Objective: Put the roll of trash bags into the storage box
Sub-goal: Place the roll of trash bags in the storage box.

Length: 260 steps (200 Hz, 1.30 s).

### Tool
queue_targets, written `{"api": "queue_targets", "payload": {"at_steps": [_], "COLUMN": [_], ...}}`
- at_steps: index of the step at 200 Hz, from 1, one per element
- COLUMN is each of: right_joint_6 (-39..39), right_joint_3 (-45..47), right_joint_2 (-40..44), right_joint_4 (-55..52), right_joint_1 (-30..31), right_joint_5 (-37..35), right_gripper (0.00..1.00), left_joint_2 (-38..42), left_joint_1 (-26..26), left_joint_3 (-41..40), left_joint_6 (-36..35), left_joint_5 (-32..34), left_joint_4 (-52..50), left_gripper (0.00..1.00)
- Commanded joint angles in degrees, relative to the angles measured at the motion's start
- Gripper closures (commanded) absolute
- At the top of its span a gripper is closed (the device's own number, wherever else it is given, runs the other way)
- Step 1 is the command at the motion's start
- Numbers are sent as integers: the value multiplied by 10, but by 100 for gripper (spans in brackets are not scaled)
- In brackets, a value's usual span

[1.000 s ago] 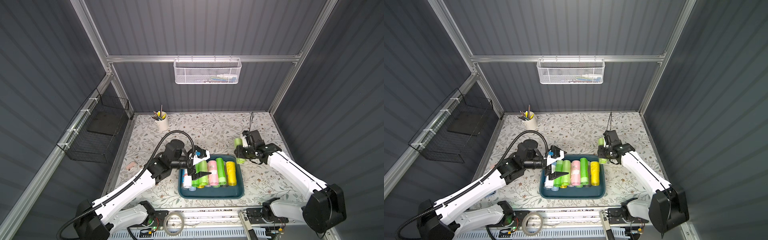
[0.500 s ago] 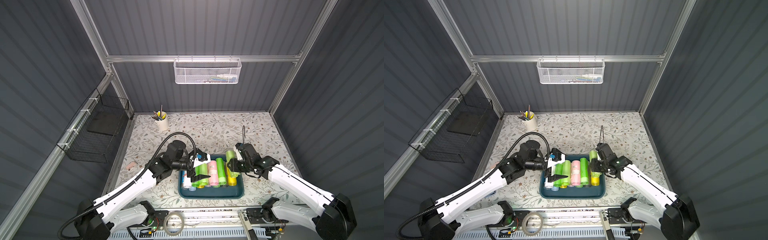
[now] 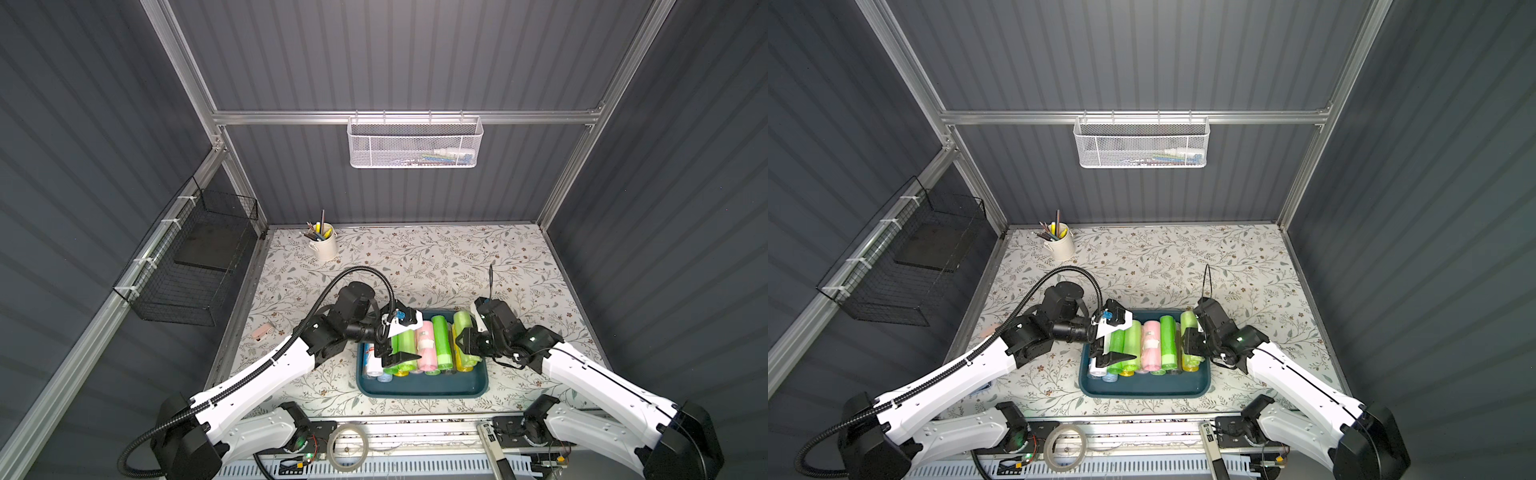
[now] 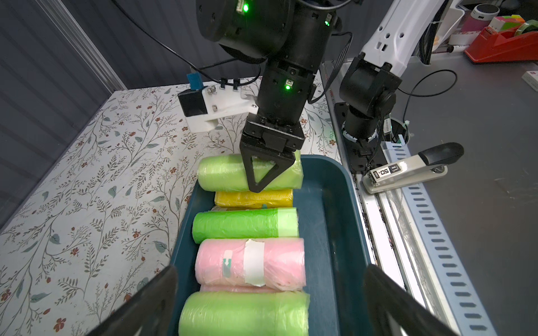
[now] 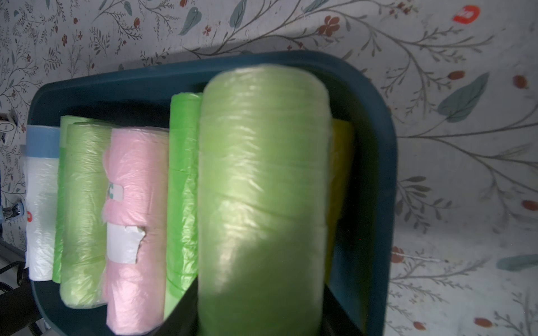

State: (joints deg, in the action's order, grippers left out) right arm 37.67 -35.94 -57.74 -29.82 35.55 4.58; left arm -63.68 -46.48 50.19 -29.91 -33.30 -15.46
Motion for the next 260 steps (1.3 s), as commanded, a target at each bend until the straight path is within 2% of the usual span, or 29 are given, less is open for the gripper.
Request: {"api": "queue_targets", "payload": {"at_steps": [1, 99, 260], "right_joint_6": [20, 37, 36], "right_joint_3": [7, -1, -4], "right_joint_2": [-4, -40, -60], "right_joint_4": [32, 48, 60], "right_joint_1": [10, 33, 37], "right_joint_5": [-2, -17, -27], "right_gripper": [55, 54, 54], "left_joint_2": [-7, -5, -9], "left_joint_1": [-4, -6, -9], "left_joint_3": [11, 17, 18], "left_joint_6": [-13, -16, -19], "left_joint_5": [-15, -16, -15], "left_joint_4": [-15, -25, -29], "left_gripper": [0, 0, 0]}}
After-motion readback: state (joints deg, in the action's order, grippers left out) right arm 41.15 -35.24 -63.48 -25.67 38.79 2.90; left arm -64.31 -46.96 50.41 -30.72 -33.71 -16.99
